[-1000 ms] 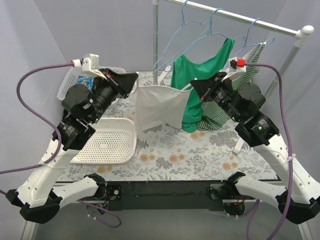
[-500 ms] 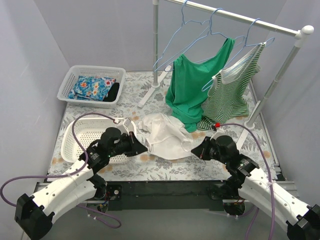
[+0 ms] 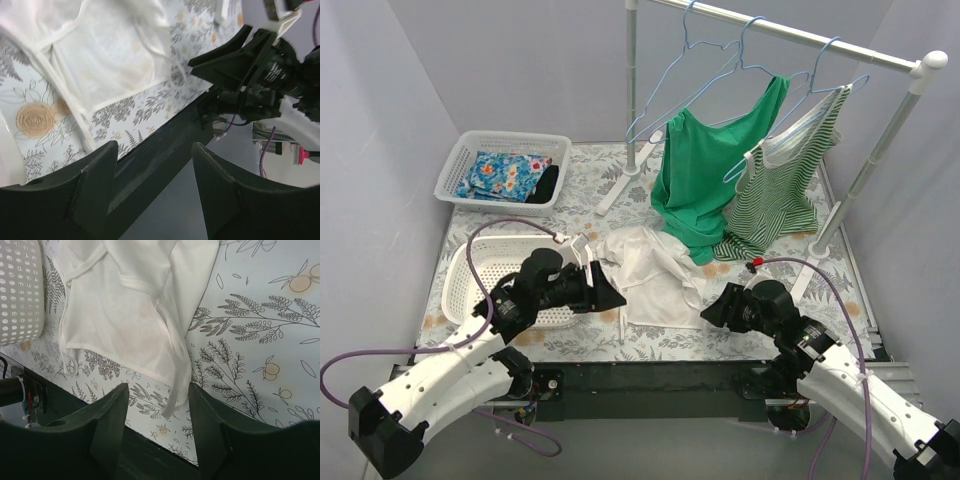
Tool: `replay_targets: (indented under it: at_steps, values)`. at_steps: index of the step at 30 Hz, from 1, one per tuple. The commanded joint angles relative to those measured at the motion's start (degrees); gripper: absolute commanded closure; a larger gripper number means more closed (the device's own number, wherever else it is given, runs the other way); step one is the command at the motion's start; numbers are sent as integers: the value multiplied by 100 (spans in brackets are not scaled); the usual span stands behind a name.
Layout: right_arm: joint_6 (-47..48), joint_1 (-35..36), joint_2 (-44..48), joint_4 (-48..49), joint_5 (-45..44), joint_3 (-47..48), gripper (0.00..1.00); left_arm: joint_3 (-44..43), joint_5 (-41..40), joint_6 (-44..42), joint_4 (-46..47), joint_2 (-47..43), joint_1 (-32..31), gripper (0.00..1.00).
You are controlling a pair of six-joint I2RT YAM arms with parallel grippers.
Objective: Place the tank top on the hanger
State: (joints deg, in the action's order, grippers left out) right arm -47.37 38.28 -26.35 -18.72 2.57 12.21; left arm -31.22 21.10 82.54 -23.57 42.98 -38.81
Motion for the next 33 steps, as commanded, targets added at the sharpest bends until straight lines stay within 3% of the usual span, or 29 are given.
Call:
replay_targets:
  at_steps: [1, 6, 7, 12, 18, 21, 24, 33]
  values:
    - [228, 13, -11, -570, -563, 677, 39, -1182, -920, -475, -516, -124, -13, 39]
    - [430, 21, 95, -703, -705, 1038, 36, -2684, -2284, -1325, -570, 594, -13, 32]
    - [518, 21, 69, -694, -688, 1082, 36, -3340, -2504, -1511, -543, 771, -13, 32]
    - [799, 21, -362, -633, -311, 1301, 35, -5347, -2998, -2514, -262, 2177, 22, 32]
    - [1116, 21, -529, -527, 111, 1363, 35, -7572, -2315, -3980, -25, 4146, 373, 33]
    - [1064, 21, -512, -449, 279, 1258, 36, -8877, -2287, -4431, -374, 5148, 602, 36]
    - [959, 21, -301, -378, 455, 1047, 36, -9374, -1620, -4396, -227, 5694, 1006, 39]
    - [1169, 13, -116, -562, 482, 1056, 36, -9991, -669, -4598, -130, 6494, 1165, 40]
